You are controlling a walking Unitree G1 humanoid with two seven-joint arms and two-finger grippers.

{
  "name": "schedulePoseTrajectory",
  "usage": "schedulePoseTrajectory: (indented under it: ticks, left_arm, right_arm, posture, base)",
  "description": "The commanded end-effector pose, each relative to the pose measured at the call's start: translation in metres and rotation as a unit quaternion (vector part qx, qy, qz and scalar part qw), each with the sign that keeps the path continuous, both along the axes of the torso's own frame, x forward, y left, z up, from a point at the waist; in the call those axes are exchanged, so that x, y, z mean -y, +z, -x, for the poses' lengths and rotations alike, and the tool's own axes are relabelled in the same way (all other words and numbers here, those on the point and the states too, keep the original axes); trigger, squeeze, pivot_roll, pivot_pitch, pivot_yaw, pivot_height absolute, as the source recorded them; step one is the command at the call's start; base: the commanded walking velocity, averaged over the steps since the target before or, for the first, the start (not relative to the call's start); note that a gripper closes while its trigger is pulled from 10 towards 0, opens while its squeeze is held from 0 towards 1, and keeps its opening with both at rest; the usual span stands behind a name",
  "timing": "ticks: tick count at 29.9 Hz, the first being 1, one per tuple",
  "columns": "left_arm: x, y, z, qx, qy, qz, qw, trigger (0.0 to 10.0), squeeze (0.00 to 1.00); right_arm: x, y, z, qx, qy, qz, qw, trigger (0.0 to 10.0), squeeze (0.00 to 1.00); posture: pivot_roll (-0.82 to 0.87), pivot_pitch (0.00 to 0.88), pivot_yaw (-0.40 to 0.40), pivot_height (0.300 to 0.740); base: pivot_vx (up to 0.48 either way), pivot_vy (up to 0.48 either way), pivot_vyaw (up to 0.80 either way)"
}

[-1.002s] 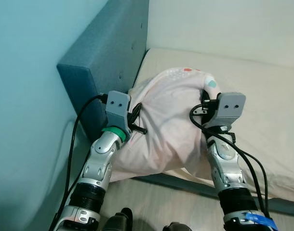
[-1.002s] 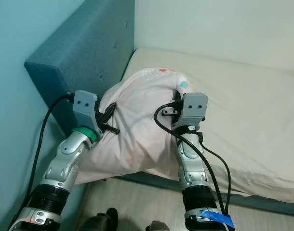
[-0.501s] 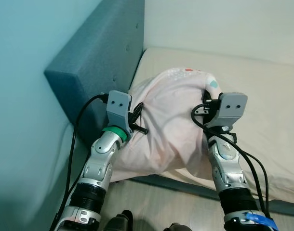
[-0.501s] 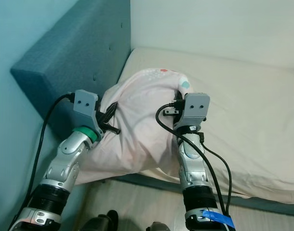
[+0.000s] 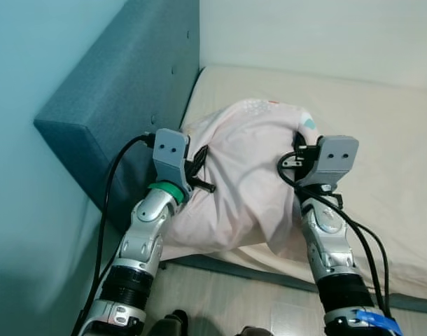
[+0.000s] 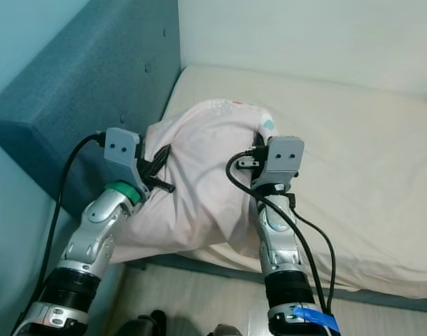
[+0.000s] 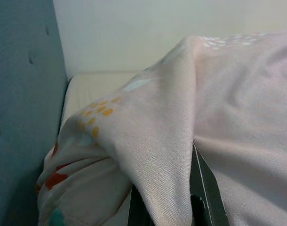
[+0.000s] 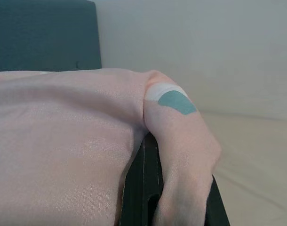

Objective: Clean up the room

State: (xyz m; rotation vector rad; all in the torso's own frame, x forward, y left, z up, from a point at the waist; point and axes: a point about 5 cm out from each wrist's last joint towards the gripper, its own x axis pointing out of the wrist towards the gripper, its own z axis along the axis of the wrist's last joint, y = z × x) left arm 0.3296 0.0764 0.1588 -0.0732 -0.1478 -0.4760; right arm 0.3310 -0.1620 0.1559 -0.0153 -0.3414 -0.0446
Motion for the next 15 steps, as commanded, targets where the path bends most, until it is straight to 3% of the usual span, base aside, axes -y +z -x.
schedulePoseTrajectory:
  ticks: [1,15]
  left_arm:
    - [0.0047,0.0017,0.0037,0.009,-0.014,0.006,1.0,10.0,0.0]
    - [0.004,0.0025,0.0048,0.008,-0.015,0.012,1.0,10.0,0.0]
  right_arm:
    - [-0.0025,0.0097,0.0004,0.024,0.005,-0.003,1.0,10.0,0.0]
    - [-0.0037,0.0087,-0.0002,0.021,0.007,-0.005,1.0,10.0,0.0]
  posture:
    - [0.03,0.05,0.022,0.74]
    - [0.03,0.05,0.022,0.74]
  base:
    - [0.356,0.0,0.0]
    - [0.354,0.0,0.0]
